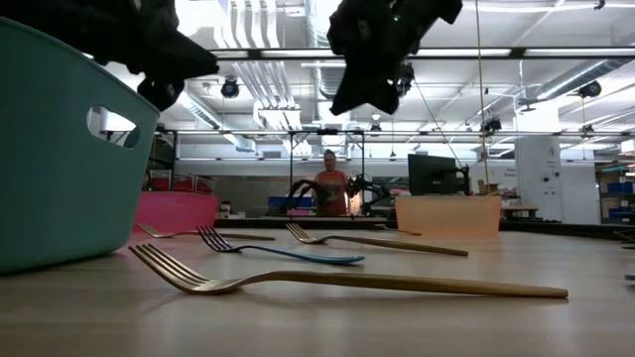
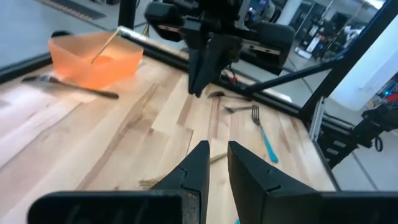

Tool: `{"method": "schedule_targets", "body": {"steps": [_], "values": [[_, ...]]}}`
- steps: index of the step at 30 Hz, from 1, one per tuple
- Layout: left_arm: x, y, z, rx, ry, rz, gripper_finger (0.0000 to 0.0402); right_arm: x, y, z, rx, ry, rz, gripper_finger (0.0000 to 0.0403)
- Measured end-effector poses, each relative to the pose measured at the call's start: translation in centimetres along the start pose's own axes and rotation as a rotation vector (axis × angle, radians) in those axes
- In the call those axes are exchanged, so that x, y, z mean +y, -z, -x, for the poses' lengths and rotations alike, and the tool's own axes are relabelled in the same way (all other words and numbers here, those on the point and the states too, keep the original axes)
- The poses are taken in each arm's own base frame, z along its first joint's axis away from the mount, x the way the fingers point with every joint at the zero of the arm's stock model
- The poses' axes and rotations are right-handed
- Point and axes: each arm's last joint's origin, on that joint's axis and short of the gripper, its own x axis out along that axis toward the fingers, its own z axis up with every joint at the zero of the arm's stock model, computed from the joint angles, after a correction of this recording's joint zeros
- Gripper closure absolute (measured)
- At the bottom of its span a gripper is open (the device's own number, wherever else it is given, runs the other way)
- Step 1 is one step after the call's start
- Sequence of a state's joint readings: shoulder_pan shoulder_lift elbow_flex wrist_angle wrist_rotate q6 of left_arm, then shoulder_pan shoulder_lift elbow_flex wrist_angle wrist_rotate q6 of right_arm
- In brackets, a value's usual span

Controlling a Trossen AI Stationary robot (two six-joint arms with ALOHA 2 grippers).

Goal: Sort silverware by color (type)
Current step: Put the gold fork into the orange bin

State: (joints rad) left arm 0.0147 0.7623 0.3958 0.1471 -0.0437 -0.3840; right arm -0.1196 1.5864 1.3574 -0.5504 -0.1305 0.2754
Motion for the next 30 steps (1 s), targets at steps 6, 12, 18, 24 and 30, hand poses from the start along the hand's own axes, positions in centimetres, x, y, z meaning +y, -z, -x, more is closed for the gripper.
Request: {"method": "schedule_targets", "body": {"steps": [6,12,18,24,30], "values": [[0.2,0.4,-0.5,0.036,-0.015,-0.025,0.0362,-0.5,1.4,-0.8,0.077,0.026,-0.086,0.0394],[0.4,0.7,-1.0,0.05,-0.055,-0.11,0.0362,-0.9,-0.4,-0.2,-0.062,0.073,-0.058,0.0394],[0.5,0.9,-1.2,0.054,-0.087,-0.114,0.0362,-1.4,-3.5,0.7,-0.176,0.107,-0.016,0.0394],[0.5,0.9,-1.1,0.062,-0.088,-0.094,0.0362,-1.5,-4.0,-1.1,-0.017,0.139,0.006,0.0394],[0.6,1.0,-1.1,0.066,-0.1,-0.095,0.0362,-1.9,-3.7,-2.4,0.145,0.177,-0.01,0.0394]]}}
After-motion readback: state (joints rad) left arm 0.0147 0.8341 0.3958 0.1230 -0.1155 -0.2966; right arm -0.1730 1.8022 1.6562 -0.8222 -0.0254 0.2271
